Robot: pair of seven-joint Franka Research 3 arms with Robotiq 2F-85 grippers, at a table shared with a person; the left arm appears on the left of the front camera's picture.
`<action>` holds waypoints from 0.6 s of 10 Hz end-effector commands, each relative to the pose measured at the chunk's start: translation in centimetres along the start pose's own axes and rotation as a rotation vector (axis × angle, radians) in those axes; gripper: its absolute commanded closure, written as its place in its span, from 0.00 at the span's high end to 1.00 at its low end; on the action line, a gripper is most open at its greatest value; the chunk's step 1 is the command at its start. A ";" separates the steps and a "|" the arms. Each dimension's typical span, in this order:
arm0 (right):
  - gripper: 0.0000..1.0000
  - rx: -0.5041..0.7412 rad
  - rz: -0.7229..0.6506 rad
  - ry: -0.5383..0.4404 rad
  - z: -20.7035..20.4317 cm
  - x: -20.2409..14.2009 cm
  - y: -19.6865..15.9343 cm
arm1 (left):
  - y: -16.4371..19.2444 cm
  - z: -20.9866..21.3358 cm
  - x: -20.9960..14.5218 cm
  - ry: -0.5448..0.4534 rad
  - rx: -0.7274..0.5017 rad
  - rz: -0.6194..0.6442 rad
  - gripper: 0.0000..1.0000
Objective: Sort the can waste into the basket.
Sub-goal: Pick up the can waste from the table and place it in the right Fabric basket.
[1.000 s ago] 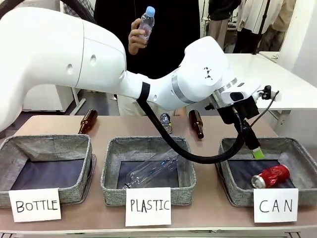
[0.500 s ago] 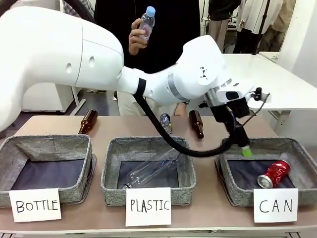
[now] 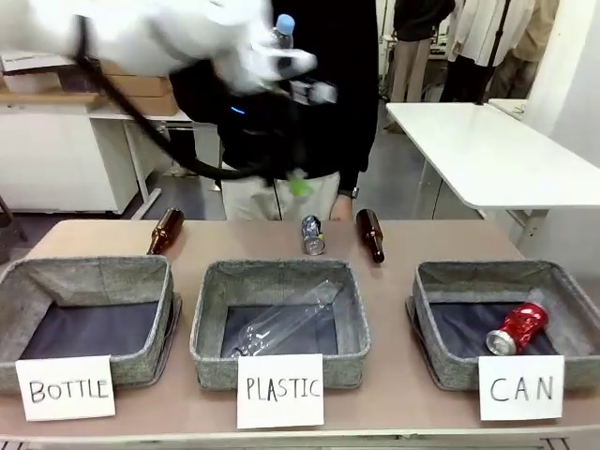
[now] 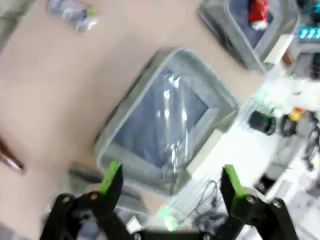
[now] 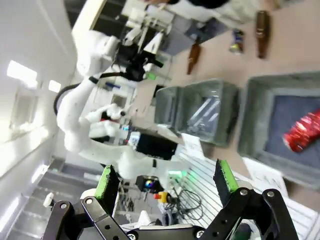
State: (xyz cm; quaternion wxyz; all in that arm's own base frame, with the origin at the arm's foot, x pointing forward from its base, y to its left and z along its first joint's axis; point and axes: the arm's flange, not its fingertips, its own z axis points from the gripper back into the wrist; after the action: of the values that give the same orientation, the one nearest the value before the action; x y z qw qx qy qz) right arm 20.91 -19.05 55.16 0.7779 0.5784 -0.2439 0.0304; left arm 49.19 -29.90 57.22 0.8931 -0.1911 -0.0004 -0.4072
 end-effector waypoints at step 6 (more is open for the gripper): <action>1.00 -0.060 -0.261 0.144 -21.6 4.2 5.8 | 17.8 8.1 -28.9 -0.804 -0.557 0.497 1.00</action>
State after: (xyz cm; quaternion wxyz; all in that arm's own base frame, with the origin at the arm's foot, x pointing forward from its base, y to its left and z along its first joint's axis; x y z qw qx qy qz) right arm 30.04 0.45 56.75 0.8120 0.5706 -0.1216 -0.0168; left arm 43.61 6.57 55.12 0.8422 -0.5186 -0.1390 -0.0492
